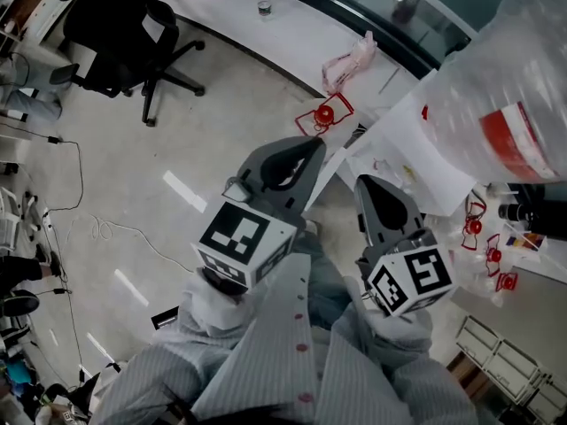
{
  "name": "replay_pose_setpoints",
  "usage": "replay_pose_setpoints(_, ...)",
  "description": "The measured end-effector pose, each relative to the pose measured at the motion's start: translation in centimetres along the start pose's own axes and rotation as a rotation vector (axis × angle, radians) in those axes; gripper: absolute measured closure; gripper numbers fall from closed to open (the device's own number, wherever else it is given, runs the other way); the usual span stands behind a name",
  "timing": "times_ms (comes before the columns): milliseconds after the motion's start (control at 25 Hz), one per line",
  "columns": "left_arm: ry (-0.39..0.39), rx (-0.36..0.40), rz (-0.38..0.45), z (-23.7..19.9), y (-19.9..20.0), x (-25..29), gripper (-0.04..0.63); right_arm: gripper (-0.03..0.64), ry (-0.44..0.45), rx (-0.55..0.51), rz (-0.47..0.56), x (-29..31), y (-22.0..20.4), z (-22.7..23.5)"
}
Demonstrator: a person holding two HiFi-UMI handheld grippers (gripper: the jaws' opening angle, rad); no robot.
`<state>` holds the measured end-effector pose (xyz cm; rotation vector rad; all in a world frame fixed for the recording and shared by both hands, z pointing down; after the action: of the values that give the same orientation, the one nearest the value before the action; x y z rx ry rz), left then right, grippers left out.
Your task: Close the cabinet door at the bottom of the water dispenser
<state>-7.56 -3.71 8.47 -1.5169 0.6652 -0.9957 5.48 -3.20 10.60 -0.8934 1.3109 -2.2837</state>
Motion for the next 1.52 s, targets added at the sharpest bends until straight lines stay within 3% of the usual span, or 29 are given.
replay_pose_setpoints(440, -0.102, 0.01, -0.038, -3.4, -3.0, 1.8, 0.586, 0.604, -0.151, 0.055, -0.01, 3.6, -1.9, 1.2)
replay_pose_setpoints(840, -0.119, -0.016, -0.075, -6.6, -9.0, 5.0, 0.586, 0.603, -0.256, 0.108, -0.053, 8.5, -7.1, 4.6)
replay_pose_setpoints(1120, -0.111, -0.072, -0.109, -7.9, -15.3, 7.1, 0.586, 0.602, -0.326, 0.177, -0.113, 12.3, -12.8, 8.2)
replay_pose_setpoints(1520, -0.077, -0.17, -0.263, -8.2, -27.5, 8.0, 0.586, 0.601, -0.406, 0.253, -0.186, 15.8, -22.8, 13.1)
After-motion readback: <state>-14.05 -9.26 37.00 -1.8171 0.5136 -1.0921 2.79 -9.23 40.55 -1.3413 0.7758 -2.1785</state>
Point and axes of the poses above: the fingertips, and each gripper's own axes: x forward along the fingers, z to its right, y out of its top, the point moved 5 cm from there along -x, backward along the fingers, and after that the axes turned 11 degrees about x, right-handed, at the moved point
